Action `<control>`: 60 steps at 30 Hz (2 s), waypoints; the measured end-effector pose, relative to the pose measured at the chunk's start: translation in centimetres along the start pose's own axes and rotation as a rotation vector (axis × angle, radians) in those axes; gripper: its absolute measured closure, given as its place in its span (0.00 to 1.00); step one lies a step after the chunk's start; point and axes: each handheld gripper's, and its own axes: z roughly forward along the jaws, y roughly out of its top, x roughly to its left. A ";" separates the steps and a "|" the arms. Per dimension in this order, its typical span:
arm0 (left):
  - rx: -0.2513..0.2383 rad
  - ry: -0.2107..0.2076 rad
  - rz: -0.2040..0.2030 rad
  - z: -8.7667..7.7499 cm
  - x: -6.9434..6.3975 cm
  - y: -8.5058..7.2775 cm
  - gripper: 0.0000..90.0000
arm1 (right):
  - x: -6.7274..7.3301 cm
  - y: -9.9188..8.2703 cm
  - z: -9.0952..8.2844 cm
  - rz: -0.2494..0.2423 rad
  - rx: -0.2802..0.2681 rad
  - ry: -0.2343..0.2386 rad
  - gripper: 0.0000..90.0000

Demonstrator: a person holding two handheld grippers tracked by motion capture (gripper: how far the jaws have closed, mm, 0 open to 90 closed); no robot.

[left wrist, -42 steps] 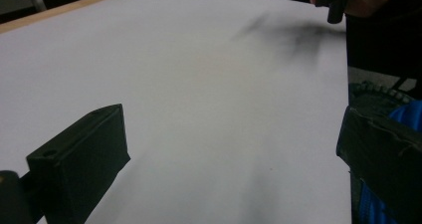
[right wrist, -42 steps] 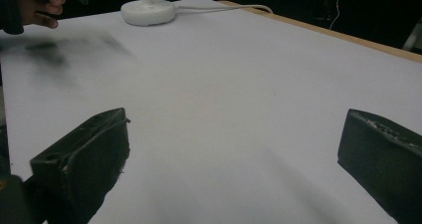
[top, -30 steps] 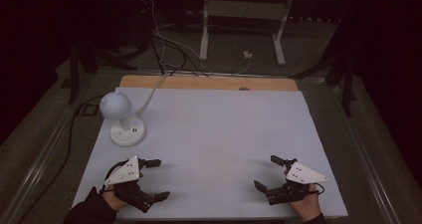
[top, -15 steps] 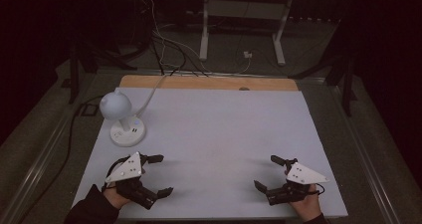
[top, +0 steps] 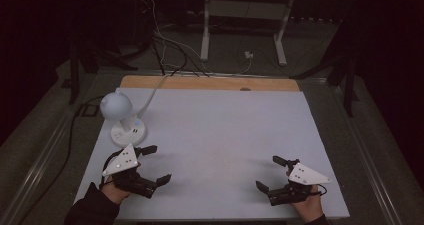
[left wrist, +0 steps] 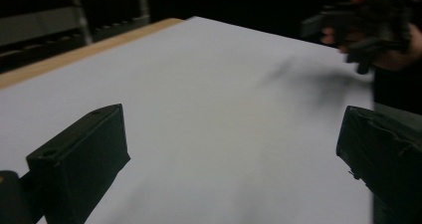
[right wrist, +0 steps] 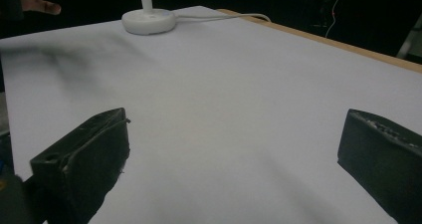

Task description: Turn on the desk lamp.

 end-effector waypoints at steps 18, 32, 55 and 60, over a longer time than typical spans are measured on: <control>0.004 0.333 -0.072 -0.5 1.9 0.6 0.00 | 0.0 0.0 0.0 0.005 -0.002 0.002 0.00; 0.059 0.497 -0.146 0.3 3.4 -0.2 0.00 | -0.1 -0.1 0.0 0.016 -0.001 0.008 0.00; 0.111 0.748 -0.280 1.1 5.4 -1.2 0.00 | -0.1 -0.1 0.0 0.017 0.002 0.014 0.00; 0.121 0.797 -0.296 1.2 5.8 -1.5 0.00 | -0.1 -0.1 0.1 0.022 0.002 0.016 0.00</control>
